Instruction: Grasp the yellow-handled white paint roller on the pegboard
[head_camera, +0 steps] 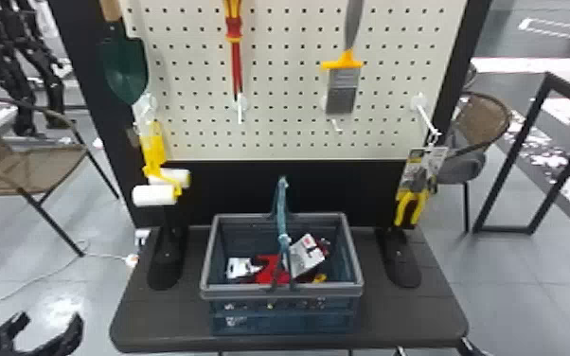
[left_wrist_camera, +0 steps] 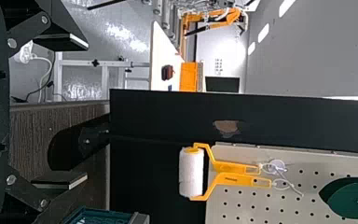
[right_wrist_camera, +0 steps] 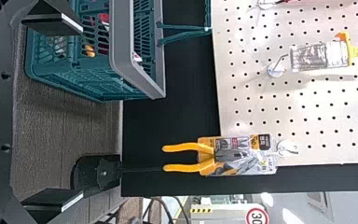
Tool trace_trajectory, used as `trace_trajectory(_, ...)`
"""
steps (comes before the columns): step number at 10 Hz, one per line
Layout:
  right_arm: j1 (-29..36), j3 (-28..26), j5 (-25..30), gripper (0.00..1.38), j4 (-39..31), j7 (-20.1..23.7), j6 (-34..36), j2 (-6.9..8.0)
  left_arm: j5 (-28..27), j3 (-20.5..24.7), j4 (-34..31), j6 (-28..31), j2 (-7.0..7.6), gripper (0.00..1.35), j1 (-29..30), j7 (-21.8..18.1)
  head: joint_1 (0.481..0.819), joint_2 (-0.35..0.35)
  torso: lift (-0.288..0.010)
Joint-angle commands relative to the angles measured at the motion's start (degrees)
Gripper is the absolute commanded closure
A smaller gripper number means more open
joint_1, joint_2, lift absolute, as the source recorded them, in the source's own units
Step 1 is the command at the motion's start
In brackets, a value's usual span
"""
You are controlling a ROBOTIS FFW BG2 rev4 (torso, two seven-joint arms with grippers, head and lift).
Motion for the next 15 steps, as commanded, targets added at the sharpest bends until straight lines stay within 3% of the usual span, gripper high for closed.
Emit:
trace_trajectory(1,-0.06,0.0,0.0,0.08,0.07,0.0,0.0,0.0,0.0,0.0,0.0,0.07,-0.32,0.3,-0.04,0.0,0.549,0.0,-0.1)
trace_trajectory(7,-0.06,0.0,0.0,0.07,0.07,0.08,0.0,0.0,-0.61,0.0,-1.23,2.71,-0.32,0.3,-0.04,0.0,0.549,0.0,-0.1)
trace_trajectory(10,0.11,0.0,-0.09,0.07,0.07,0.0,0.0,0.0,-0.79,-0.18,-5.89,9.74,-0.32,0.3,-3.3,-0.79,0.549,0.0,-0.1)
trace_trajectory(12,0.11,0.0,-0.09,0.07,0.07,0.08,0.0,0.0,-1.75,0.35,-6.15,14.57,-0.32,0.3,-9.18,-3.17,0.549,0.0,-0.1)
trace_trajectory(15,-0.24,0.09,-0.09,0.07,0.25,0.0,0.0,0.18,-2.54,0.79,0.88,17.56,5.1,0.28,-19.73,-9.14,0.549,0.0,-0.1)
